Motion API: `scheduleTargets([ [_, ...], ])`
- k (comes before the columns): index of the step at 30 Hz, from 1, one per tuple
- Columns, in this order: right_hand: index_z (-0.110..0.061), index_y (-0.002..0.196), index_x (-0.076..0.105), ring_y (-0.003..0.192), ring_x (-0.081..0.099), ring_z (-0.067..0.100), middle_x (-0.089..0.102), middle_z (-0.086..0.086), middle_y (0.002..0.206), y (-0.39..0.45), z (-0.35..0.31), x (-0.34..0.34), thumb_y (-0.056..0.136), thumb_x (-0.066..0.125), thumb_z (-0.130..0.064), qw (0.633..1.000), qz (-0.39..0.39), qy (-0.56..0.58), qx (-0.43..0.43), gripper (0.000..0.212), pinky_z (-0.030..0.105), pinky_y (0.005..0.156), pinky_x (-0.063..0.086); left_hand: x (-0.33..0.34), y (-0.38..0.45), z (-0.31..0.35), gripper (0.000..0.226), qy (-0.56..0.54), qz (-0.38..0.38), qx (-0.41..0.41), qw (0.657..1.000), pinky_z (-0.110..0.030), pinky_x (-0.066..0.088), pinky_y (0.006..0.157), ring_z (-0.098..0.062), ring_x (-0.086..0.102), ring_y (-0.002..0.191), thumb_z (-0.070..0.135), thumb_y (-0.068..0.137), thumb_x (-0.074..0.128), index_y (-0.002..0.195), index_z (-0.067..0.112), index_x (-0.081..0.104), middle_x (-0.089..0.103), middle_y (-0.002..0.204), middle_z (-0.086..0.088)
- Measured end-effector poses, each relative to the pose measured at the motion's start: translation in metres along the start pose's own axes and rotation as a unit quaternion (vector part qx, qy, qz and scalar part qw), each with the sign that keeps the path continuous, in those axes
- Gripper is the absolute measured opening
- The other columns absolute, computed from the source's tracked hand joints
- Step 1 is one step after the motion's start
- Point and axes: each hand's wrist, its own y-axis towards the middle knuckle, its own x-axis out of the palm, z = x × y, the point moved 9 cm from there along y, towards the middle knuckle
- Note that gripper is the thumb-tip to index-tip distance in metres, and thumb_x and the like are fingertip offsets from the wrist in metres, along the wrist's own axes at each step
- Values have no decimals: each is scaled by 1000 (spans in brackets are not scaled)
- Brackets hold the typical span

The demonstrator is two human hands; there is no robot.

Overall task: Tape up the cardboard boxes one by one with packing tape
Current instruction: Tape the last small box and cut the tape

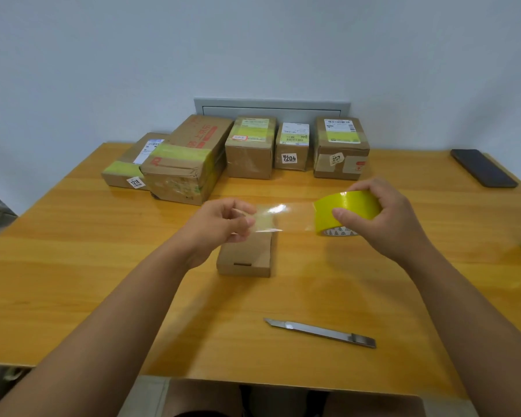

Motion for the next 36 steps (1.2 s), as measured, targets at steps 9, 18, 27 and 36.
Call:
scheduleTargets([
  [9, -28, 108, 54, 94, 49, 14, 51, -4, 107, 27, 8, 30, 80, 74, -46, 997, -47, -49, 23, 38, 19, 67, 38, -23, 18, -15, 3, -64, 73, -42, 994, -28, 54, 71, -17, 61, 77, 8, 94, 63, 94, 8, 66, 63, 84, -7],
  [18, -34, 125, 49, 105, 44, 13, 44, -9, 119, 40, 23, 65, 74, 73, -58, 974, -170, -146, 21, 61, 28, 77, 38, -38, 38, -28, 6, 29, 139, -50, 989, -29, 54, 72, -18, 60, 78, 9, 93, 64, 98, 10, 67, 65, 86, -8],
  [27, -33, 130, 50, 102, 42, 12, 43, -7, 110, 49, 24, 73, 74, 70, -61, 966, -182, -183, 24, 65, 29, 78, 39, -38, 52, -25, 17, 228, 199, -14, 953, -28, 42, 60, -10, 55, 76, 25, 94, 65, 106, 23, 54, 58, 82, 5],
  [36, -32, 130, 51, 101, 42, 11, 42, -7, 108, 52, 21, 77, 74, 70, -61, 963, -190, -193, 15, 66, 27, 75, 37, -30, 53, -28, 15, 296, 200, 4, 934, -28, 43, 60, -9, 54, 77, 22, 96, 60, 108, 22, 51, 60, 85, 5],
])
